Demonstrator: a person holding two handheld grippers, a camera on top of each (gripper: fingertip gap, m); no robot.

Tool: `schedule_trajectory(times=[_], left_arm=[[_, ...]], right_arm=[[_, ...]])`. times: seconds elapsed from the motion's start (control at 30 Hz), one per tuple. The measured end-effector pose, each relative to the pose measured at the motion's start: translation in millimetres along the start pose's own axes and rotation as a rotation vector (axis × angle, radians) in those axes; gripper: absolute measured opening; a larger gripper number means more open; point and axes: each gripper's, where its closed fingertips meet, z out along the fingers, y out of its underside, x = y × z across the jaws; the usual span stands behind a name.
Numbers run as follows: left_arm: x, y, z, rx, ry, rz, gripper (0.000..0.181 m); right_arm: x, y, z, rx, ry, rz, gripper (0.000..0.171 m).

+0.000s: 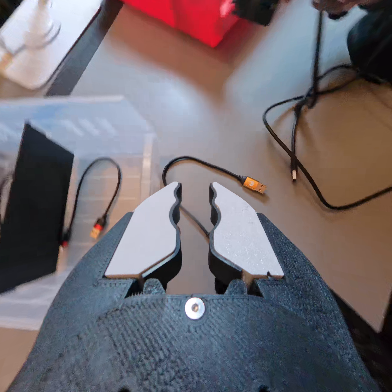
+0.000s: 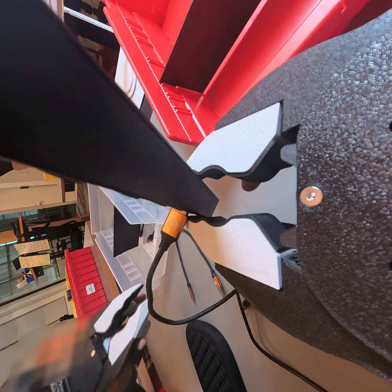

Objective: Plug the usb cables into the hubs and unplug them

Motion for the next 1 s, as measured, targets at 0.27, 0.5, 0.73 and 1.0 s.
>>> schedule_trajectory(times=[0.27,0.5,0.73,1.0], left_arm=[[78.8,17.7,53.1,-0.105,0.398,0.535,0.033],[68.5,38.8,70.6,-0.353,0.464,0.878,0.041],[77.4,45.6,85.3,-0.396,0.600,1.002,0.036],[80.8,20.4,95.1,-0.170,0.606,0.411,0.024]], right_arm=[[5.1,0.9,-2.8,0.007,-0.002,-0.029,0.033],[15.7,8.7,-2.3,-0.014,0.010,-0.010,0.033],[20.5,11.0,-3.1,-0.019,0.008,0.010,0.033],[8.5,4.0,-5.4,-0.005,-0.032,-0.023,0.033]])
